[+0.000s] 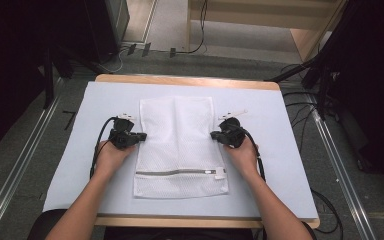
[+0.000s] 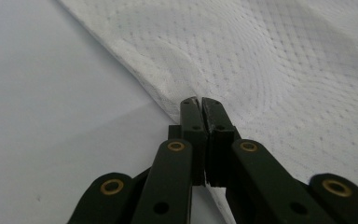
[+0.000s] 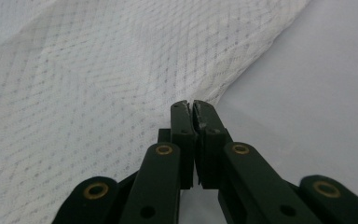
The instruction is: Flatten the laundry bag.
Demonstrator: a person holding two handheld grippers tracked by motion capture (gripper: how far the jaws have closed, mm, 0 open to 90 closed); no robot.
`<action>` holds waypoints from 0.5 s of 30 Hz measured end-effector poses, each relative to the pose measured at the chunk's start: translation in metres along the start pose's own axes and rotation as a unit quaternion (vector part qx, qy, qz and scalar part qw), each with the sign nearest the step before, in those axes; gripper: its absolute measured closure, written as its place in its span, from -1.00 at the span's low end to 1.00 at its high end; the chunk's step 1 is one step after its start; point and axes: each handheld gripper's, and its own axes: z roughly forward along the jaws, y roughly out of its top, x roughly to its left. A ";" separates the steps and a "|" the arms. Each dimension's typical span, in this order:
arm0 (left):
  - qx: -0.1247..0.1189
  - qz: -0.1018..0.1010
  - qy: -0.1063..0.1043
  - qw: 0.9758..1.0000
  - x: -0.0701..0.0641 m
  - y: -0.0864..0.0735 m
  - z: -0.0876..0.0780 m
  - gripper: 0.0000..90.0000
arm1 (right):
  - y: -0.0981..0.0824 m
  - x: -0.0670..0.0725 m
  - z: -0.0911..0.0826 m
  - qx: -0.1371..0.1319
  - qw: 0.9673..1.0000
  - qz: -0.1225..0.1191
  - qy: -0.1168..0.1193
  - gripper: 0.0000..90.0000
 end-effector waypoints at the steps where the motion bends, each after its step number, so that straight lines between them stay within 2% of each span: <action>1: -0.001 -0.005 0.000 1.000 0.001 0.002 0.001 1.00 | -0.001 -0.002 -0.001 0.001 1.000 0.001 -0.001 0.99; 6: -0.004 -0.006 0.002 1.000 0.005 0.009 0.005 1.00 | -0.003 -0.010 -0.005 -0.002 1.000 0.021 -0.001 0.99; 8: -0.010 -0.008 0.000 1.000 0.007 0.011 0.006 1.00 | -0.004 -0.011 -0.006 -0.004 1.000 0.024 -0.003 0.99; 10: -0.007 -0.010 0.002 1.000 0.008 0.014 0.008 1.00 | -0.005 -0.013 -0.006 -0.006 1.000 0.023 -0.007 0.97; 13: -0.013 -0.013 0.001 1.000 0.010 0.017 0.008 0.97 | -0.005 -0.015 -0.004 -0.015 0.999 0.022 -0.026 0.89; 15: -0.009 -0.013 -0.006 1.000 0.010 0.018 0.009 0.92 | -0.006 -0.017 -0.001 -0.020 0.999 0.028 -0.023 0.85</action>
